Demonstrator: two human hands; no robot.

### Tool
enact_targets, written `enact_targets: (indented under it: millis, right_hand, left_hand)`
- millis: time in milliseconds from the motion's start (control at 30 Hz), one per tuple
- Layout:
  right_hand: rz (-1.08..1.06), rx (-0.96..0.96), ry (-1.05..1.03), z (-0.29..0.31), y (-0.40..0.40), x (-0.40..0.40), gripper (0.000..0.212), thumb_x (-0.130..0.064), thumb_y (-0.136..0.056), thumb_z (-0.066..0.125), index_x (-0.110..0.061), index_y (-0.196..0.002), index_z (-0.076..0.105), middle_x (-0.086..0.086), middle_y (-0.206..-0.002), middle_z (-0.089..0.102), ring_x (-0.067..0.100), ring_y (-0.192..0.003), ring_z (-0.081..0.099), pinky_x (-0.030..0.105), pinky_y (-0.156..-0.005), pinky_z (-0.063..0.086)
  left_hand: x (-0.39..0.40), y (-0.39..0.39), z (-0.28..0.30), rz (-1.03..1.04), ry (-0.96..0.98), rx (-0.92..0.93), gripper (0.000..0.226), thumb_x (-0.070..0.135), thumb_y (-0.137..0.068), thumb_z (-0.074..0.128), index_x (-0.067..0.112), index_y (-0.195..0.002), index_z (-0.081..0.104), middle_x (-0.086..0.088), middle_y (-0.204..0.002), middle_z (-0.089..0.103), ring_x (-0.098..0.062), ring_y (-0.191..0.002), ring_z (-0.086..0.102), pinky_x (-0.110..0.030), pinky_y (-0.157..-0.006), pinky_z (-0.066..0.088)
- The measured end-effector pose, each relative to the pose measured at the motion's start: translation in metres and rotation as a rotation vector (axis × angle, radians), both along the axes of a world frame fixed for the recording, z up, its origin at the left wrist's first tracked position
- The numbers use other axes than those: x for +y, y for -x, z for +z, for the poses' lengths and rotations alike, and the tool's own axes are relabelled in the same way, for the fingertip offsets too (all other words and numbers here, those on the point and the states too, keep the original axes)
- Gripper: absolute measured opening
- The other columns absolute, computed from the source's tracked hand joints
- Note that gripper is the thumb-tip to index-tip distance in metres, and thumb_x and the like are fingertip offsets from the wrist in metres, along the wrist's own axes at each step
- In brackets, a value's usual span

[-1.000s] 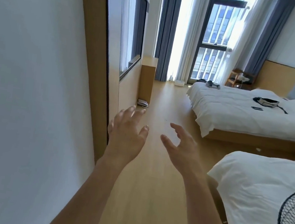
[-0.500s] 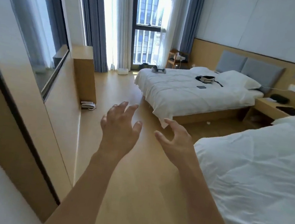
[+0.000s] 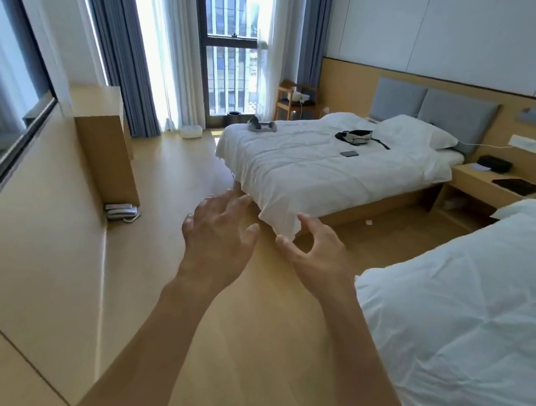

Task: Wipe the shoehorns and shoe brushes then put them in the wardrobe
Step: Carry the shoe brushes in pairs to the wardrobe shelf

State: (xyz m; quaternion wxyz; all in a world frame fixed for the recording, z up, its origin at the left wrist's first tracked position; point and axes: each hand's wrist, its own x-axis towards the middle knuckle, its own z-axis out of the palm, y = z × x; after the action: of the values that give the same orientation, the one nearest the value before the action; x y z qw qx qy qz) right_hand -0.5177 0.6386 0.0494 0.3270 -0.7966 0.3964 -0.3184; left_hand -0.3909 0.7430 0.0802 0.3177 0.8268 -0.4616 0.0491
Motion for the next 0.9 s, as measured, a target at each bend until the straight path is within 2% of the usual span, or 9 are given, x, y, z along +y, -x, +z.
enact_targets:
  millis: [200, 400, 800, 900]
  right_hand:
    - [0.031, 0.003, -0.020, 0.017, -0.074, -0.121, 0.062, -0.046, -0.089, 0.067, -0.028, -0.145, 0.046, -0.002, -0.145, 0.051, 0.014, -0.134, 0.046, 0.020, -0.095, 0.032]
    - [-0.013, 0.022, -0.020, 0.023, -0.111, -0.223, 0.062, -0.044, -0.088, 0.069, -0.028, -0.144, 0.047, -0.002, -0.145, 0.051, 0.013, -0.135, 0.044, 0.018, -0.097, 0.029]
    - [-0.382, 0.049, -0.015, -0.001, -0.149, -0.440, 0.063, -0.052, -0.088, 0.065, -0.036, -0.144, 0.043, -0.007, -0.151, 0.043, 0.012, -0.133, 0.044, 0.024, -0.092, 0.035]
    - [-0.486, 0.058, -0.020, 0.002, -0.168, -0.494, 0.062, -0.052, -0.088, 0.065, -0.036, -0.145, 0.043, -0.006, -0.150, 0.044, 0.004, -0.119, 0.044, 0.023, -0.089, 0.035]
  left_hand:
    - [-0.122, -0.074, 0.013, 0.018, -0.010, -0.011, 0.051, 0.040, -0.096, 0.052, 0.034, -0.145, 0.039, 0.004, -0.156, 0.030, -0.020, -0.145, 0.019, -0.049, -0.115, 0.018]
    - [-0.235, -0.115, 0.011, -0.052, -0.004, 0.009, 0.051, 0.042, -0.096, 0.049, 0.035, -0.145, 0.037, 0.002, -0.157, 0.028, -0.021, -0.146, 0.017, -0.049, -0.116, 0.014]
    - [-0.507, -0.182, -0.013, -0.398, -0.068, 0.046, 0.052, 0.046, -0.098, 0.044, 0.039, -0.147, 0.030, 0.005, -0.162, 0.015, -0.022, -0.150, 0.005, -0.051, -0.119, 0.008]
    - [-0.576, -0.202, -0.011, -0.492, -0.096, 0.006, 0.052, 0.046, -0.098, 0.044, 0.040, -0.147, 0.029, 0.005, -0.162, 0.015, -0.023, -0.150, 0.005, -0.052, -0.119, 0.008]
